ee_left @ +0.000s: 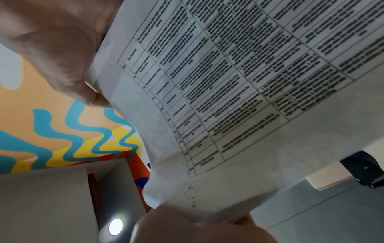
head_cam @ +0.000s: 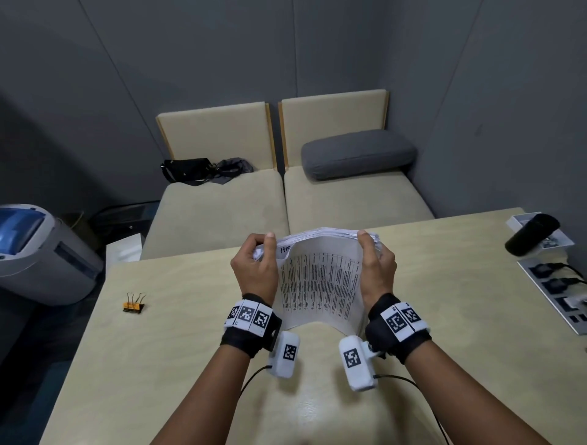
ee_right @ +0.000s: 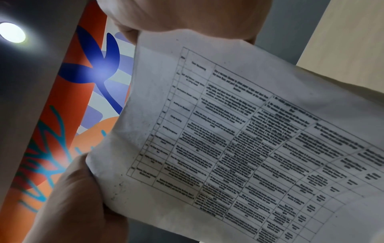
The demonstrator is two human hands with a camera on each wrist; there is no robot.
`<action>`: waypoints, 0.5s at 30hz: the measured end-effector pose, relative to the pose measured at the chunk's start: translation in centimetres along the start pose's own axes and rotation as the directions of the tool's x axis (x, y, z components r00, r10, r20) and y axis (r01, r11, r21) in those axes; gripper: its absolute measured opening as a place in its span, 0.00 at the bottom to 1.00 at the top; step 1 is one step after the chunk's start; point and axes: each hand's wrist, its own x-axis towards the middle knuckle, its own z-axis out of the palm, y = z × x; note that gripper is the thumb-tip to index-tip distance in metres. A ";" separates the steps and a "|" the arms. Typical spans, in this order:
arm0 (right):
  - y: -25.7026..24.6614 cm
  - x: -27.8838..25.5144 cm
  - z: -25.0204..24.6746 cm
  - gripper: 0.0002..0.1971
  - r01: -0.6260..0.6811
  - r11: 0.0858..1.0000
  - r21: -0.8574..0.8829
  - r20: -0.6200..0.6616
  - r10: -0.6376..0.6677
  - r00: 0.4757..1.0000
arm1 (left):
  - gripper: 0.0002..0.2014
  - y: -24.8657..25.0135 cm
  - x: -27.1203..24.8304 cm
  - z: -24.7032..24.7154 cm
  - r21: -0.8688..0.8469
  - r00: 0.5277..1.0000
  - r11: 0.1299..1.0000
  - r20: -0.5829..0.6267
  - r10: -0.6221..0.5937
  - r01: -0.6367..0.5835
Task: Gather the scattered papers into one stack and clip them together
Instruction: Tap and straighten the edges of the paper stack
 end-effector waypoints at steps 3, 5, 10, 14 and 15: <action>0.1 -0.3 -0.3 0.22 0.032 0.999 -0.001 0.078 -0.032 0.996 | 0.16 -0.3 0.5 0.1 -0.001 1.000 1.000 0.010 -0.007 0.007; 0.4 -0.4 -0.7 0.30 0.039 0.998 -0.039 0.186 -0.031 0.982 | 0.20 -0.5 0.7 0.1 -0.008 0.999 0.999 0.011 -0.043 0.043; 0.8 -0.3 -1.7 0.22 0.030 0.998 -0.062 0.363 -0.005 0.932 | 0.35 -0.5 1.5 -0.7 -0.241 0.976 0.947 0.011 -0.217 0.213; 0.7 0.1 -1.8 0.15 0.030 0.999 -0.025 0.306 -0.021 0.952 | 0.47 -0.3 1.5 -1.3 -0.413 0.975 0.895 0.202 -0.087 0.166; 0.7 0.2 -1.7 0.15 0.013 1.000 -0.021 0.299 -0.006 0.954 | 0.46 -0.4 1.4 -1.6 -0.409 0.967 0.898 0.249 -0.063 0.164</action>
